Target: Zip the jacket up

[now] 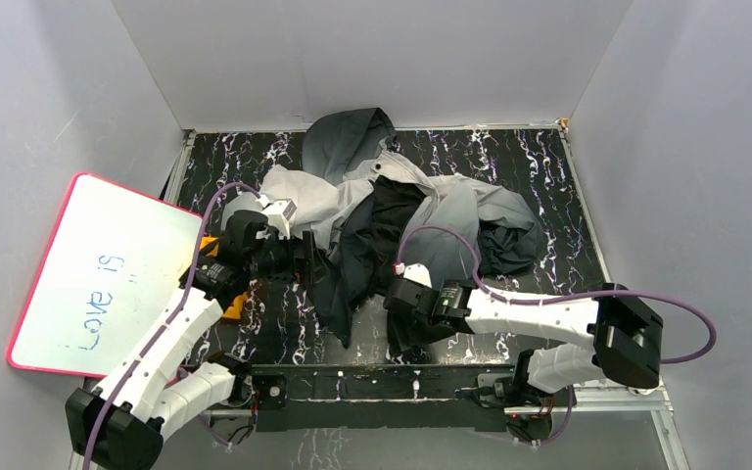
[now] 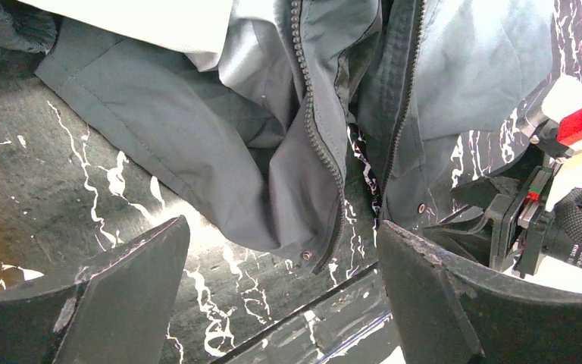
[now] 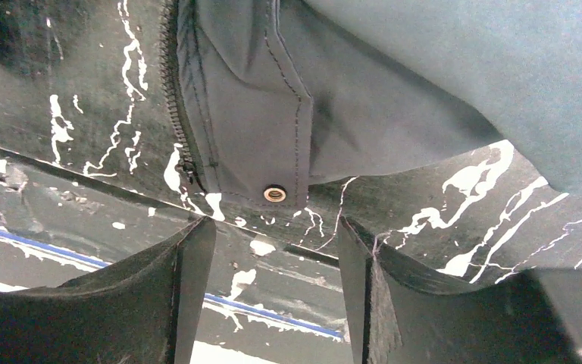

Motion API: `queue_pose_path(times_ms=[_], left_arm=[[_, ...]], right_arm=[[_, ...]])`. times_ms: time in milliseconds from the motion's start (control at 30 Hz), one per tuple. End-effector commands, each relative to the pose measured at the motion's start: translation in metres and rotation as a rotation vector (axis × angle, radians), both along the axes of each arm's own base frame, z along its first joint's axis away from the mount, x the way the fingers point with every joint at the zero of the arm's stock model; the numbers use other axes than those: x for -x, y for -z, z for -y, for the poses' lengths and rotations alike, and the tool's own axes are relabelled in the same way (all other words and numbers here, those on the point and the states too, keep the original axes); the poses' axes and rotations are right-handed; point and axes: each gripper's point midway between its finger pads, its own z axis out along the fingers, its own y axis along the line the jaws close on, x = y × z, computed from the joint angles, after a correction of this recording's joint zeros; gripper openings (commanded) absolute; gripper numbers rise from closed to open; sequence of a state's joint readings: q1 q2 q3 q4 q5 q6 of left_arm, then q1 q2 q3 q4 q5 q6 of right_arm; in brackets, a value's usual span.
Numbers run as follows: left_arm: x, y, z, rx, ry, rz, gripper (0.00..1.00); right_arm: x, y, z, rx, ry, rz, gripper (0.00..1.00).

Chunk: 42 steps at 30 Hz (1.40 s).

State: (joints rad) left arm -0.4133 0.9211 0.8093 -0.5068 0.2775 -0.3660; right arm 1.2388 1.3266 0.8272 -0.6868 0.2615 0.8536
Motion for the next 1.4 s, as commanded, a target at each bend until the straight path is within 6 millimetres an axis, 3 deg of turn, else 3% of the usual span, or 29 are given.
queue_pose_path(times_ms=[0, 233, 333, 733, 1233, 1367], left_arm=[[0.000, -0.001, 0.002, 0.015, 0.018, 0.020, 0.93], [-0.001, 0.003, 0.002, 0.005, 0.017, 0.006, 0.93], [-0.001, 0.006, 0.003, 0.003, 0.021, -0.004, 0.93], [0.000, 0.005, 0.003, 0.005, 0.025, -0.001, 0.93], [0.000, 0.006, 0.003, 0.004, 0.026, -0.006, 0.94], [0.000, 0.007, 0.004, 0.004, 0.029, -0.011, 0.94]], right_arm=[[-0.004, 0.000, -0.002, -0.004, -0.008, 0.031, 0.69], [-0.007, 0.012, -0.015, 0.031, -0.062, 0.019, 0.79], [-0.005, 0.012, -0.024, 0.003, -0.076, 0.003, 0.80], [-0.009, 0.022, -0.027, 0.037, -0.077, 0.008, 0.79], [-0.007, 0.050, -0.016, 0.107, -0.084, -0.011, 0.63], [-0.002, 0.058, -0.013, 0.107, -0.087, -0.032, 0.51]])
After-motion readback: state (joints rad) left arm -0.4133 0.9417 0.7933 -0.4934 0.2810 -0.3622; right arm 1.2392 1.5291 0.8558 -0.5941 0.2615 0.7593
